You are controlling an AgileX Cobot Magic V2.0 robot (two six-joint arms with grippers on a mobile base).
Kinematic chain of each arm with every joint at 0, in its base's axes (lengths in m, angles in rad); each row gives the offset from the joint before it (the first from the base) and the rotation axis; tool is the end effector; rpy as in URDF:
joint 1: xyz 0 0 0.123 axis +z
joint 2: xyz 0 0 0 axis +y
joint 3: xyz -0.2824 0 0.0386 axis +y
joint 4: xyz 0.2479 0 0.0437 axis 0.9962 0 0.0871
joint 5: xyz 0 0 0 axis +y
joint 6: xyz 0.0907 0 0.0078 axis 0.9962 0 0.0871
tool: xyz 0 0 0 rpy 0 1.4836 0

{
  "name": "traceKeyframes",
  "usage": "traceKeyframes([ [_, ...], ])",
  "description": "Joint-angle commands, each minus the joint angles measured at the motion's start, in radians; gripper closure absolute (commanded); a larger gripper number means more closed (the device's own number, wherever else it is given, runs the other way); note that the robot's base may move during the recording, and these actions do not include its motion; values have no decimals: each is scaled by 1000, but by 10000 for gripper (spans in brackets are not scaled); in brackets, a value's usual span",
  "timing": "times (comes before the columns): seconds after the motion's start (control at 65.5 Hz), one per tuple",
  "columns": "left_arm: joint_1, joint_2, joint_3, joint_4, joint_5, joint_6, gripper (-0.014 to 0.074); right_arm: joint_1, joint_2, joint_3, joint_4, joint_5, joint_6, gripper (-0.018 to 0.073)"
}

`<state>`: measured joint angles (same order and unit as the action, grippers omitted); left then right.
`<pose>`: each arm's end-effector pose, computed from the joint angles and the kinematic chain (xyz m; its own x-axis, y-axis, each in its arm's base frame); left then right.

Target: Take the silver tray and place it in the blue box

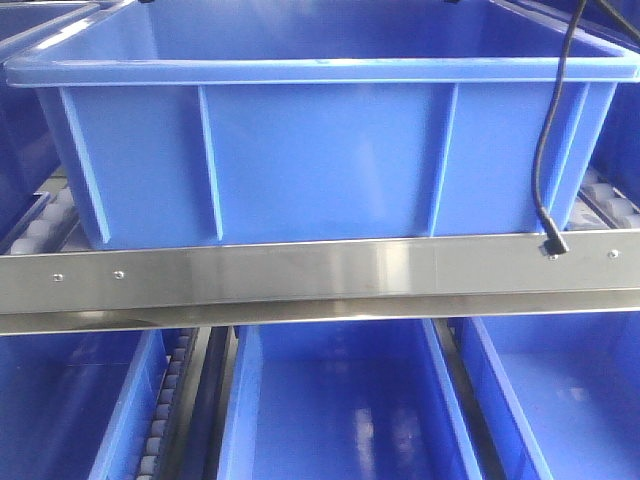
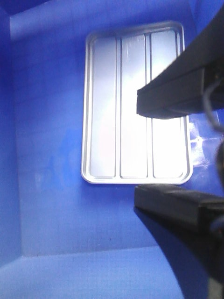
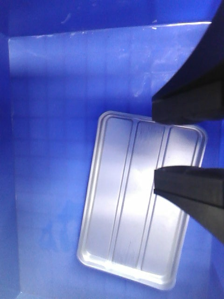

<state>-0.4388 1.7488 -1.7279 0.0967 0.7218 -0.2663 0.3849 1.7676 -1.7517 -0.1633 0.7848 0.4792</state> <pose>0.3726 -0.1684 0.3773 -0.6126 0.0754 -0.7868 0.2652 0.9573 -0.1148 0.3842 0.1444 0.3733 -0.6664 0.1108 -0.7373 -0.0592 0.9779 0.2004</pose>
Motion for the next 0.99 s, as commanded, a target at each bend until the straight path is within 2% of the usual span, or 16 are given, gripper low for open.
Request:
traceKeyframes([
  [0.0,-7,-50,-37,10,-78,2,345,-7,-55,-43,-23,-96,-7,207],
  [0.061,-7,-50,-37,10,-78,2,353,-7,-55,-43,-23,-96,-7,225],
  [0.092,-7,-50,-37,10,-78,2,384,-7,-55,-43,-23,-95,-7,267],
  [0.199,-7,-50,-37,10,-78,2,603,-4,-55,-43,-21,-96,-7,525],
  [0.26,-7,-50,-37,10,-91,2,599,-4,-55,-43,-21,-110,-7,489],
  [0.367,-7,-50,-37,10,-111,2,605,-4,-56,-43,-21,-137,-7,509],
  [0.504,-1,-50,-37,6,1,2,600,-2,-64,-40,24,-91,-19,507],
  [0.565,-1,-61,-18,-17,2,2,599,-2,-79,-18,45,-84,-67,507],
  [0.641,1,-94,29,-49,-52,2,599,4,-119,45,56,-108,-131,507],
  [0.733,1,-155,130,-90,-153,2,599,21,-197,173,56,-207,-203,507],
  [0.809,1,-212,237,-115,-266,2,599,30,-274,300,56,-341,-209,507],
  [0.977,-1,-376,536,-110,-560,3,599,34,-458,623,42,-695,-209,507],
])
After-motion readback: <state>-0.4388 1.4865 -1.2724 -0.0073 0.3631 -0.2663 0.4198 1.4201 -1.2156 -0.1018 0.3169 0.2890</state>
